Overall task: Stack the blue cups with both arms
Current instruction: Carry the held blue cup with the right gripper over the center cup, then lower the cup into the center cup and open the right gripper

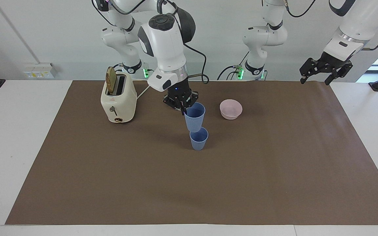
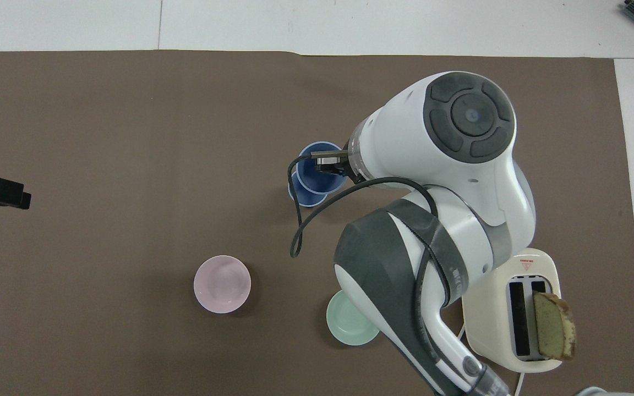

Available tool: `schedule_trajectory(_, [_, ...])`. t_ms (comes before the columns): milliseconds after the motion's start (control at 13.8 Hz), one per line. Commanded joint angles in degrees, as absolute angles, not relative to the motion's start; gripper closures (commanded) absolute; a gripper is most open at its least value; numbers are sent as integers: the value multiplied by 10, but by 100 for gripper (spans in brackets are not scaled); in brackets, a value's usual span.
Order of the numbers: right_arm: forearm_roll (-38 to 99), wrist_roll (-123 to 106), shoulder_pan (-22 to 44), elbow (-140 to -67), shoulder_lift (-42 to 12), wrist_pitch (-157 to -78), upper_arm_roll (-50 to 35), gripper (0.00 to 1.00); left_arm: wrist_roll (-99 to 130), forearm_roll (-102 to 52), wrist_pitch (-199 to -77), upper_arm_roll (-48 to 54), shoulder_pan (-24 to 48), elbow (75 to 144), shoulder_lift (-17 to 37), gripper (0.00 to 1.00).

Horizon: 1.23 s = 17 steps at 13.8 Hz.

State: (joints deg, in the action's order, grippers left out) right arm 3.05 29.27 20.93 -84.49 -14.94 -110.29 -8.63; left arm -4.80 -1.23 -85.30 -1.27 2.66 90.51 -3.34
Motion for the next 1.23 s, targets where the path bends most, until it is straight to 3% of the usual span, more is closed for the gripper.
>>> schedule_trajectory(0, [48, 311, 221, -831, -166, -1121, -87, 100, -49, -4, -842, -10, 23, 898, -36, 0])
schedule_trajectory(361, [36, 305, 217, -836, -194, -1166, -86, 100, -49, -4, -842, -10, 23, 898, -37, 0])
schedule_trajectory(1157, [33, 301, 214, -889, -185, -1160, -86, 100, -49, -4, -842, -10, 23, 898, -37, 0])
